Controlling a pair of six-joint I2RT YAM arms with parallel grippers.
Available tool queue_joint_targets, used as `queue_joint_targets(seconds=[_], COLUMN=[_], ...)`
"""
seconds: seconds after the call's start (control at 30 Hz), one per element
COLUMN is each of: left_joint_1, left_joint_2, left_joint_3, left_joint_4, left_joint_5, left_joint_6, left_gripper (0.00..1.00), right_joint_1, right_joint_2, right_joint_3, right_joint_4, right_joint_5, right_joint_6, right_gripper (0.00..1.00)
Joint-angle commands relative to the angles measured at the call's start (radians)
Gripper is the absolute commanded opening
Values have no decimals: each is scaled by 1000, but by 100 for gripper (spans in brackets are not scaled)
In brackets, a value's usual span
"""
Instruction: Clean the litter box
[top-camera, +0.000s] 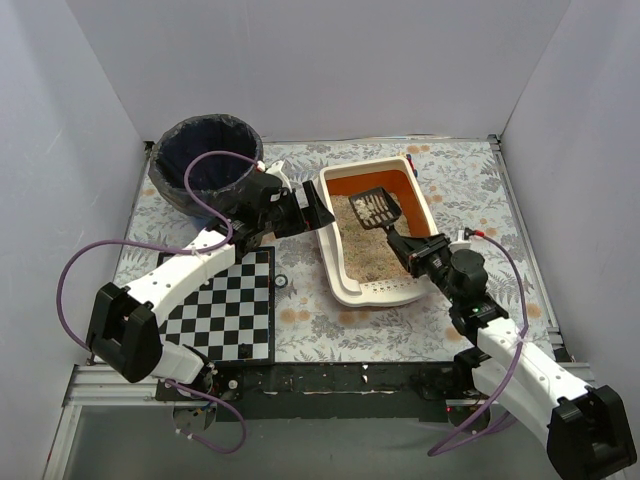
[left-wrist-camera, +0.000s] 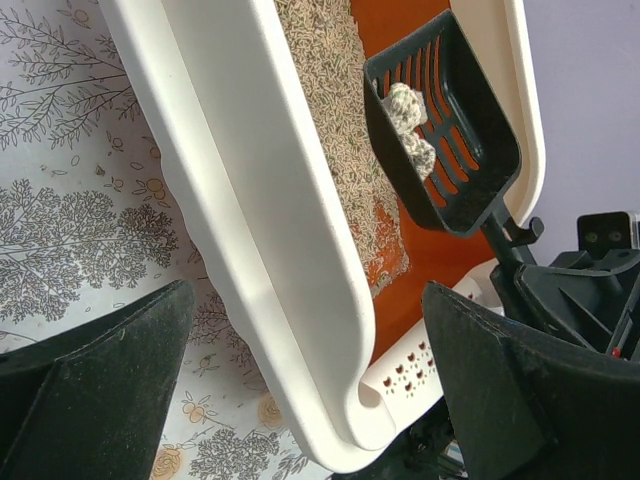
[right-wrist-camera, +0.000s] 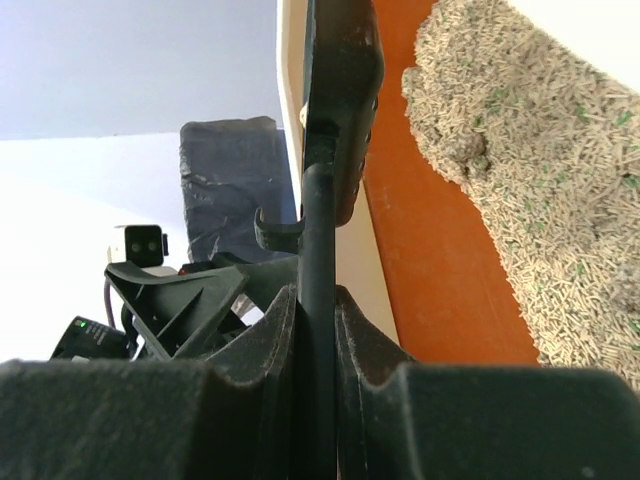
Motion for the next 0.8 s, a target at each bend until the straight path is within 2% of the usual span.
queue_joint_targets(seconds=[0.0,0.07,0.17,0.23,0.3,0.4,0.47,0.53,0.6,0.67,0.77], left_joint_1=[1,1,1,1,1,1,1,1,1,1,1], left_joint_2=[-61,-51,-54,-63,-66,-64,-71,-78,-78,-83,-91], left_joint_3=[-1,14,16,1,1,10,2,-2,1,4,-12], left_joint_4=[4,-3,-22,-10,-4,-22,-23,-23,-26,-34,-24], left_joint_5=[-37,-30,-17,-25,-33,-33,-40,-53,-63,-59,-74], left_joint_6=[7,10,22,24,24,24,24,24,24,26,26], left_gripper=[98,98,98,98,98,98,98,98,98,98,98], right_joint_1=[34,21,13,19,19,17,23,25,17,17,28], right_joint_2=[15,21,-52,-52,-23,-43,-40,3,12,-25,-46], right_joint_3=[56,70,27,28,69,71,34,46,79,59,8], right_joint_4=[88,41,8,54,25,-33,83,137,36,-42,110], right_joint_5=[-16,-32,89,59,4,91,79,-15,-10,77,50], right_joint_6=[-68,-71,-28,-60,-98,-44,-37,-71,-74,-34,-58], right_gripper=[1,1,1,1,1,1,1,1,1,1,1])
